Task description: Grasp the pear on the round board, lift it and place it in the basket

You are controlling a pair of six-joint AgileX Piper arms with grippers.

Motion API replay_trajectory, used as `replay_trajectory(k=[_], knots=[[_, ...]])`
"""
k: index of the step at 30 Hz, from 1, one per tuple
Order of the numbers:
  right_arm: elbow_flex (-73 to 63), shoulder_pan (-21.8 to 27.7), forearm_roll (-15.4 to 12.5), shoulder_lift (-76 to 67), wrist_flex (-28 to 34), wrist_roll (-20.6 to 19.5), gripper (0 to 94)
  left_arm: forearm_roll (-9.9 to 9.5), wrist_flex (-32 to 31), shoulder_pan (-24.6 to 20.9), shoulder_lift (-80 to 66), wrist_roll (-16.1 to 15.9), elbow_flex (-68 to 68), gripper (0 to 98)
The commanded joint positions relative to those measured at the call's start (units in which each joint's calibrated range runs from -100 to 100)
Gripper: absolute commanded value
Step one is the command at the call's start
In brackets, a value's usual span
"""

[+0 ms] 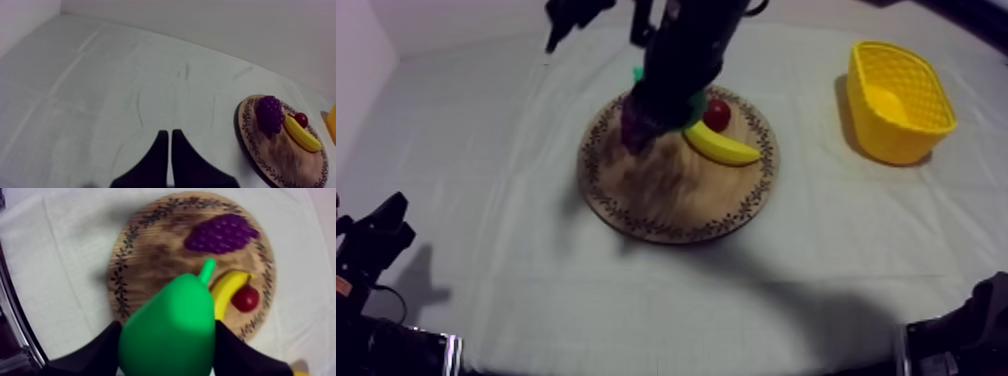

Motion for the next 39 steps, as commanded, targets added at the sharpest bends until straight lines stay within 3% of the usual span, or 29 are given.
replay_trajectory(k=[1, 12, 27, 39], knots=[[0.3, 0.8, 0.2, -3.0, 0.7, -1.4, 39.3, -0.03, 0.0, 0.0, 0.0, 0.0, 0.0, 0.1], [3.1, 11.5, 0.5, -10.3, 3.4, -4.6, 38.6, -0.03, 0.0, 0.0, 0.0, 0.0, 0.0, 0.1], [2.0, 29.6, 1.5, -9.0, 1.7, -0.3, 38.6, -0.03, 0.0, 0.0, 0.0, 0.0, 0.0, 0.1], [1.7, 37.3, 1.8, -1.6, -2.8, 1.7, 38.4, -0.03, 0.0, 0.0, 0.0, 0.0, 0.0, 0.1]])
